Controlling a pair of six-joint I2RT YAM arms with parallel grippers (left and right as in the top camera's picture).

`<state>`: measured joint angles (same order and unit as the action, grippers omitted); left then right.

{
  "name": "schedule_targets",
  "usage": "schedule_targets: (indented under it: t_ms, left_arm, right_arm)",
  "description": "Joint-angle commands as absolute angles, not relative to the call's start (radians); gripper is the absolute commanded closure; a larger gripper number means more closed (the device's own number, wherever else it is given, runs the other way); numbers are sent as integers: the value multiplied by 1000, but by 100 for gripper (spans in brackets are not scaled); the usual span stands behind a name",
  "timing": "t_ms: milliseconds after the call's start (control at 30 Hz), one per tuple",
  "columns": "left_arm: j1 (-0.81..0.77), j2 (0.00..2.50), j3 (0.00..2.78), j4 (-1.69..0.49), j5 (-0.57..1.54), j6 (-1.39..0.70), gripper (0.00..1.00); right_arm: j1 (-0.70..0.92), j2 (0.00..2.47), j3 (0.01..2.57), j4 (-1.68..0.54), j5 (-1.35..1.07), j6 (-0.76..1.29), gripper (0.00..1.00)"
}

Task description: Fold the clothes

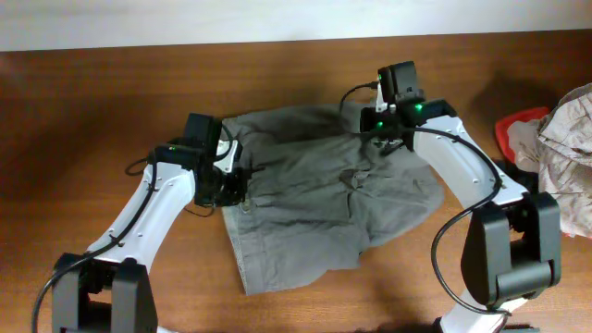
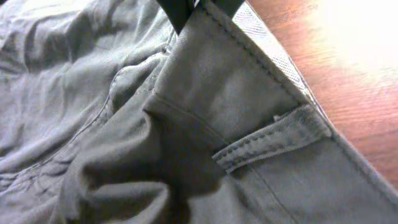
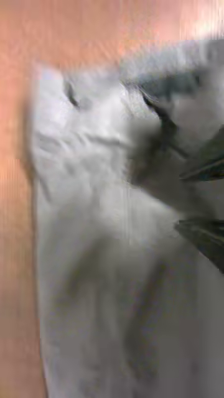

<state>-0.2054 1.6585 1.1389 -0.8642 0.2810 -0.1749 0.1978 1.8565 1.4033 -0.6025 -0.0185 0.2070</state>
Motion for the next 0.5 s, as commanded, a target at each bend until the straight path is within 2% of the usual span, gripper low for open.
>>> schedule_targets:
  t_ms: [0, 100, 133, 167, 233, 333, 467]
  left_arm:
    - [-202, 1638, 1147, -915, 213, -126, 100]
    - [-202, 1638, 1147, -937, 190, -126, 100]
    - [-202, 1638, 1147, -938, 194, -126, 100]
    - [-202, 1638, 1147, -931, 206, -126, 100]
    - [-202, 1638, 1148, -920, 233, -126, 100]
    - [-202, 1637, 1158, -917, 232, -126, 100]
    - [-202, 1637, 1159, -916, 232, -126, 100]
  right_arm:
    - [171, 1865, 1464, -591, 152, 24, 76]
    - [144, 1865, 1530, -616, 159, 4, 76]
    - [136, 1865, 1554, -648, 94, 4, 73]
    - [131, 1865, 1575, -704, -4, 3, 65]
    - [131, 1865, 1578, -796, -105, 9, 29]
    - [130, 1880, 1562, -860, -101, 115, 30]
    - [128, 1955, 1555, -832, -55, 137, 30]
